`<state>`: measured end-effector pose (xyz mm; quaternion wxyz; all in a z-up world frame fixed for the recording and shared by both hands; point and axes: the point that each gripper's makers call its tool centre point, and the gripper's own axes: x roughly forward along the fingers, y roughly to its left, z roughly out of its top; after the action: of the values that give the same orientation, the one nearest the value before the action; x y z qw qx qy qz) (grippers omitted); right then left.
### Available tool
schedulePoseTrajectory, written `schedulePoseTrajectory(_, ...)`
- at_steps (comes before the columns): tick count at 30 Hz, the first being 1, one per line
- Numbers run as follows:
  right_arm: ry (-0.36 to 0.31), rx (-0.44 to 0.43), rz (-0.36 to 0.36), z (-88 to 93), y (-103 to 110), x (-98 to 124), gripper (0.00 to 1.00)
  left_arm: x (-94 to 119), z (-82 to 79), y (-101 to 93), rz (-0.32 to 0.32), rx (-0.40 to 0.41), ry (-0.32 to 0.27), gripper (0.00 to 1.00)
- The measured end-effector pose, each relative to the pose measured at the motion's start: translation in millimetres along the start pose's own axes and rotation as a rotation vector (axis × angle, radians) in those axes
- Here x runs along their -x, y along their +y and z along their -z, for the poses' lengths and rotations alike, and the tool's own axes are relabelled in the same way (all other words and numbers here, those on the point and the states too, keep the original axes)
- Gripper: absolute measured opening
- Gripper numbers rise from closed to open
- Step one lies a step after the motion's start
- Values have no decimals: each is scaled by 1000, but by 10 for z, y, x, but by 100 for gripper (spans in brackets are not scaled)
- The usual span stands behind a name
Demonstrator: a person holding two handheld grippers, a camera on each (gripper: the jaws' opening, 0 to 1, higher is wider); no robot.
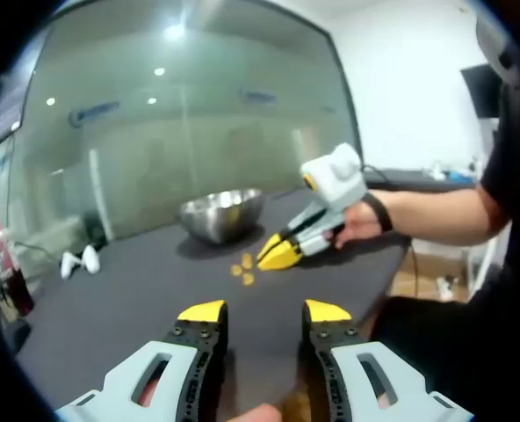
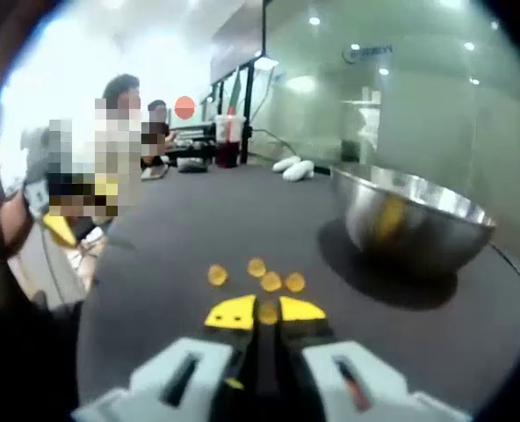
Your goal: Pick up the QQ candy scattered on the table and place it into the stainless steel bowl on the table
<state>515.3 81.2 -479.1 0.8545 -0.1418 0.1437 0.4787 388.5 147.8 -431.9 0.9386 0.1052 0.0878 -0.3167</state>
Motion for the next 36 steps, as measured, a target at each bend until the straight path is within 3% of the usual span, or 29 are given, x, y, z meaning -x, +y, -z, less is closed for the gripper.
schedulePoseTrajectory(6,-11,-44,18,3,-51,20,10,-29,-8,-22,7,-6,1,35)
schedulePoseTrajectory(9,-62,-85,61,-146,-77,151,10,-35,-18,-37,14,-6,-2,35)
schedulePoseTrajectory(12,-131,-69,202,-339,-223,407,10,-34,-12,-33,14,-6,-1,35)
schedulePoseTrajectory(16,-171,-75,255,-444,-379,581,9,-33,13,-27,14,-3,3,35)
schedulePoseTrajectory(23,-204,-137,290,-471,-517,754,9,-33,13,-28,17,11,-5,35)
schedulePoseTrajectory(29,-224,-119,295,-618,-667,802,9,-21,1,-79,28,7,-7,35)
schedulePoseTrajectory(36,-249,-137,304,-785,-886,705,9,-12,36,-106,30,18,-1,36)
